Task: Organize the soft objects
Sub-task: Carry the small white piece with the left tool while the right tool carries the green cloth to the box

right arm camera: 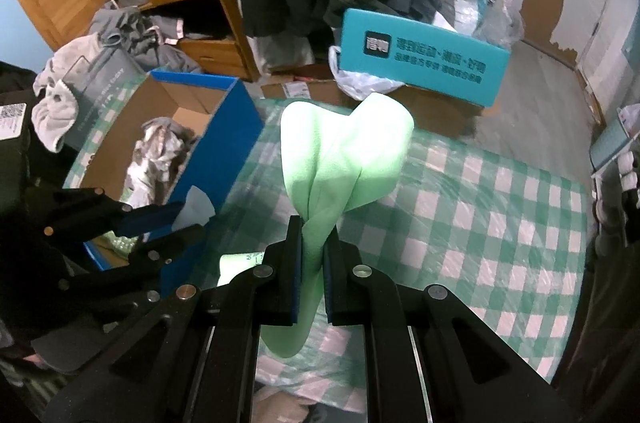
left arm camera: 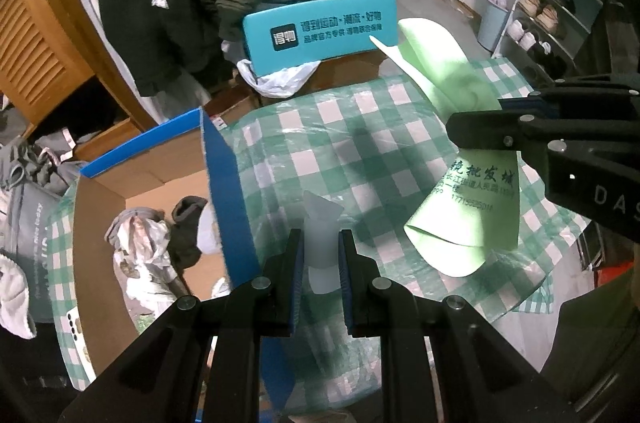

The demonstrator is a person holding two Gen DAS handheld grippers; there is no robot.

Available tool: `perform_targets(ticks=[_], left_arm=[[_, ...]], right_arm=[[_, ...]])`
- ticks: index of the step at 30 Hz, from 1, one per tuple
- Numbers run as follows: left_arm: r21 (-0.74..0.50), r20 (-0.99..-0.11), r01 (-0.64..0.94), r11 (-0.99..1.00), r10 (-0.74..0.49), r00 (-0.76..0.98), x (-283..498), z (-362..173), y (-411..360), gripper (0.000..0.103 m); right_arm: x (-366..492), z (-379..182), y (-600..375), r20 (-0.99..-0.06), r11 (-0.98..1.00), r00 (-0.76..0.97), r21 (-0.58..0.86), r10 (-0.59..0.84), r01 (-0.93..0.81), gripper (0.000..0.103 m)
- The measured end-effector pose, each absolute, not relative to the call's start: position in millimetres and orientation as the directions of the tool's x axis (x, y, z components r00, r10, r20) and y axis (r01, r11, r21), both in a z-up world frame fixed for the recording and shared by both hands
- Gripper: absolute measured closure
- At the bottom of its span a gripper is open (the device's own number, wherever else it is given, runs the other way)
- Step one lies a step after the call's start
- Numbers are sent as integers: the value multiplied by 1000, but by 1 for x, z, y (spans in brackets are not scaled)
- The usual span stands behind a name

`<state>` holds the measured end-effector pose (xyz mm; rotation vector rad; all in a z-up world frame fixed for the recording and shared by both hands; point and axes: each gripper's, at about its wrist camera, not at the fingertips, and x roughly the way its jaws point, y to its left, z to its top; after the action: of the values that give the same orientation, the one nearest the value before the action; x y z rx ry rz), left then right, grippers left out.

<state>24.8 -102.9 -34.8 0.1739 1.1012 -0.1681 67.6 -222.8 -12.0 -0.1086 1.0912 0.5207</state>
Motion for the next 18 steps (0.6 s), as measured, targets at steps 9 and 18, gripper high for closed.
perform_targets(ticks=[9,18], left_arm=[[45,-883,181,983,-45,467,19,-25,-74,87],[39,-877,130,991,-28,479,15,-22,-39,87]], right_arm=[[69,-4,-193,-859,853,346,176,377,-492,95],[68,1,-159,-856,829,334,176,396,-531,95]])
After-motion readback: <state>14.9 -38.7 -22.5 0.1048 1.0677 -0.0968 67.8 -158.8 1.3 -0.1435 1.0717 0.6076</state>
